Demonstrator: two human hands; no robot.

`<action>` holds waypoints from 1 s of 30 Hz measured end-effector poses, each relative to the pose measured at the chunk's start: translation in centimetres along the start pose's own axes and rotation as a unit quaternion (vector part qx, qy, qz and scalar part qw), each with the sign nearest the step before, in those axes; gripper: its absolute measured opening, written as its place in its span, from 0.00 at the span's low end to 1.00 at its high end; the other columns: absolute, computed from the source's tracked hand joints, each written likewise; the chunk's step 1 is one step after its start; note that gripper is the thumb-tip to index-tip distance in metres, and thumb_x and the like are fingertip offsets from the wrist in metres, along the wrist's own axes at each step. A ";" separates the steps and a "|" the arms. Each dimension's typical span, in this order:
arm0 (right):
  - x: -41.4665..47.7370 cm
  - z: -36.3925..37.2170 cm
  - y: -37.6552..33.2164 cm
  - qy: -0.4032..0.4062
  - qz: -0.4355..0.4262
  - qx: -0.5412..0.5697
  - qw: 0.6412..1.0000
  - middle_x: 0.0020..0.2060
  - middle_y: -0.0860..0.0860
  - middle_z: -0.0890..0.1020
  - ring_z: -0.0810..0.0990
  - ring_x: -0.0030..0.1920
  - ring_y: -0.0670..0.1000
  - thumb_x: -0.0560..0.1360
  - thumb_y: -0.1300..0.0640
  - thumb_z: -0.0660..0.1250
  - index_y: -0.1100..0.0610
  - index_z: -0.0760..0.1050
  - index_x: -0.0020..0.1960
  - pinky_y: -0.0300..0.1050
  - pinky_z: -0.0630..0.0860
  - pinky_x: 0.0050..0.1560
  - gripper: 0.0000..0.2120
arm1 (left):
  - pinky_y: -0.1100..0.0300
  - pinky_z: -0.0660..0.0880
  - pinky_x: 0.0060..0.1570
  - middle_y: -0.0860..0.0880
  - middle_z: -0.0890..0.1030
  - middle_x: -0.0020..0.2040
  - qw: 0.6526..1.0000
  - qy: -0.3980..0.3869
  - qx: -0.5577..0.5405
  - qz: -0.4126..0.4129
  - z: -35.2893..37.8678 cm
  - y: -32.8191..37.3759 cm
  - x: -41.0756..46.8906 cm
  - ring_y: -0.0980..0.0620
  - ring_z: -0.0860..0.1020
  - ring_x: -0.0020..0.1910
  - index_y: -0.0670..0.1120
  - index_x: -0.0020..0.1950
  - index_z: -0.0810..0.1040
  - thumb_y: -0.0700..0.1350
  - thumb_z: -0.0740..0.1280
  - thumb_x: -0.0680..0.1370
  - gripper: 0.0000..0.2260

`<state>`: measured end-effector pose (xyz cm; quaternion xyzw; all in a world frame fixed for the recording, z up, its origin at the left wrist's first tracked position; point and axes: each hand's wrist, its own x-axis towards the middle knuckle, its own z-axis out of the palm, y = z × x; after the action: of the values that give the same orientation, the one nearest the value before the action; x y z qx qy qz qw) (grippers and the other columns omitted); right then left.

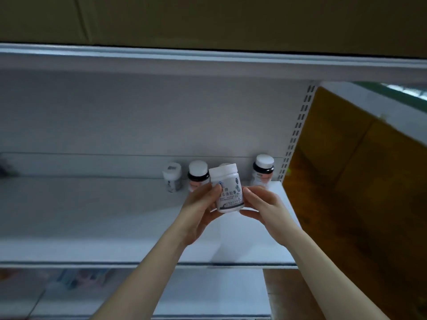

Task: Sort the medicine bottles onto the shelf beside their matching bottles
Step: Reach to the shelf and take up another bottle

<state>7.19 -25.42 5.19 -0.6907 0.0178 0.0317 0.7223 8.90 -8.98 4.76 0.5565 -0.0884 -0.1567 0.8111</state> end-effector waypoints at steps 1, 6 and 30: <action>0.0 0.6 0.2 -0.014 0.002 0.002 1.000 0.46 0.52 0.84 0.82 0.48 0.50 0.77 0.55 0.61 0.54 0.79 0.48 0.43 0.80 0.51 0.08 | 0.53 0.78 0.56 0.47 0.84 0.51 1.000 0.018 0.000 0.002 -0.5 0.1 -0.7 0.47 0.81 0.53 0.47 0.54 0.79 0.50 0.65 0.69 0.16; 0.2 4.5 0.7 -0.074 0.011 0.015 0.997 0.46 0.53 0.84 0.82 0.47 0.50 0.76 0.55 0.62 0.55 0.79 0.48 0.44 0.78 0.50 0.08 | 0.59 0.80 0.47 0.46 0.82 0.47 0.994 0.111 0.017 0.003 -3.2 1.1 -3.6 0.51 0.82 0.44 0.46 0.51 0.77 0.47 0.66 0.72 0.10; -2.7 46.4 4.4 -0.356 0.025 -0.008 0.934 0.48 0.53 0.83 0.82 0.48 0.51 0.73 0.58 0.66 0.54 0.77 0.51 0.47 0.80 0.52 0.07 | 0.66 0.79 0.38 0.49 0.81 0.43 0.924 0.372 0.036 0.086 -33.1 11.6 -29.2 0.58 0.81 0.38 0.44 0.52 0.78 0.41 0.65 0.76 0.07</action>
<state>3.39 21.01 3.09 -0.6394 -0.2232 0.2938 0.6746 -6.04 34.09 4.40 0.5939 0.1666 0.1350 0.7755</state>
